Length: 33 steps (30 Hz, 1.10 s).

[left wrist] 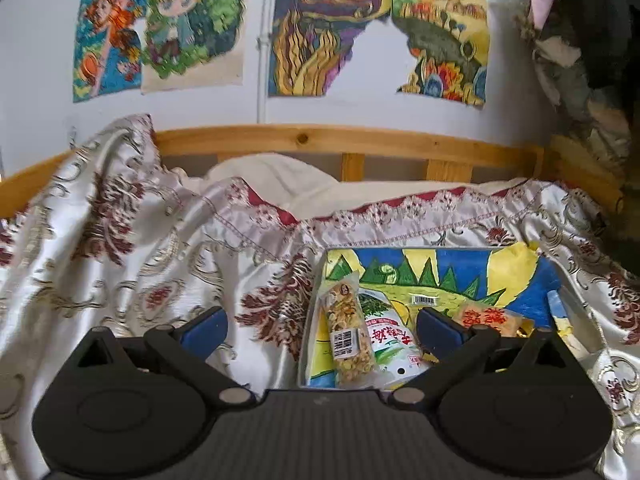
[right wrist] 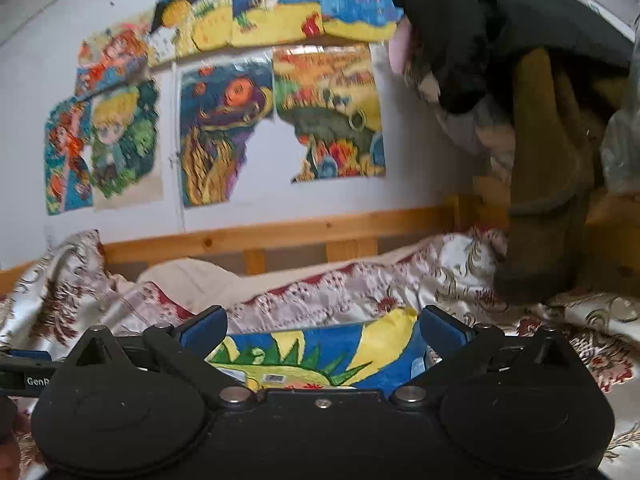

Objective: Organize snacks
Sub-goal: 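Lift both tools up away from the tray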

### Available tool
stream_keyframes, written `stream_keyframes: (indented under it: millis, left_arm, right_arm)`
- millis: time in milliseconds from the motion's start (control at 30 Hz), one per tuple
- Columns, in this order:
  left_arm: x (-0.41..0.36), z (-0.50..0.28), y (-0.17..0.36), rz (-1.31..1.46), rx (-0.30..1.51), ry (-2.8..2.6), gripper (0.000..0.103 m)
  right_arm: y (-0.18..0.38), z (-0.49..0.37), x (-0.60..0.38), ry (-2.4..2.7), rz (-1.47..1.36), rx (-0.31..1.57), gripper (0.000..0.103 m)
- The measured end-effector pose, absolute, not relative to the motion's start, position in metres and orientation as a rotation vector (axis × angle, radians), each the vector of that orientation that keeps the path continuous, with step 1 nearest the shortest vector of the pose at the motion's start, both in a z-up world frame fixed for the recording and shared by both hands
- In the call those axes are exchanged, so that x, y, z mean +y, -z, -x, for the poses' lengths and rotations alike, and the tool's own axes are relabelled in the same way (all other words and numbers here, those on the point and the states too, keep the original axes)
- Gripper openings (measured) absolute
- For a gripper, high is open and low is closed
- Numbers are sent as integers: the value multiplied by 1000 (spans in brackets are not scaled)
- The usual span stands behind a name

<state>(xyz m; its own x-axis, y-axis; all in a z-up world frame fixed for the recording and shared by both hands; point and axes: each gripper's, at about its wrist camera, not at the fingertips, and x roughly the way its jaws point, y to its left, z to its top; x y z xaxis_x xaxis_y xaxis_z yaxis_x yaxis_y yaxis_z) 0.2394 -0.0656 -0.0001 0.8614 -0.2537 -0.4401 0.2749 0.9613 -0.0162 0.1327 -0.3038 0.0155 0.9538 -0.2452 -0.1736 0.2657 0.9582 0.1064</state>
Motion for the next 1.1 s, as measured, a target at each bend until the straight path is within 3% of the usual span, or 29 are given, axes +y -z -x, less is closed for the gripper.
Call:
stream_keyframes:
  millis: [667, 1100]
  left_arm:
    - [-20, -114, -39, -55, 352, 274, 103]
    - [-26, -73, -17, -168, 515, 311, 103]
  right_arm:
    - [-33, 7, -269, 220, -96, 172, 102]
    - [-22, 47, -250, 221, -100, 310, 102]
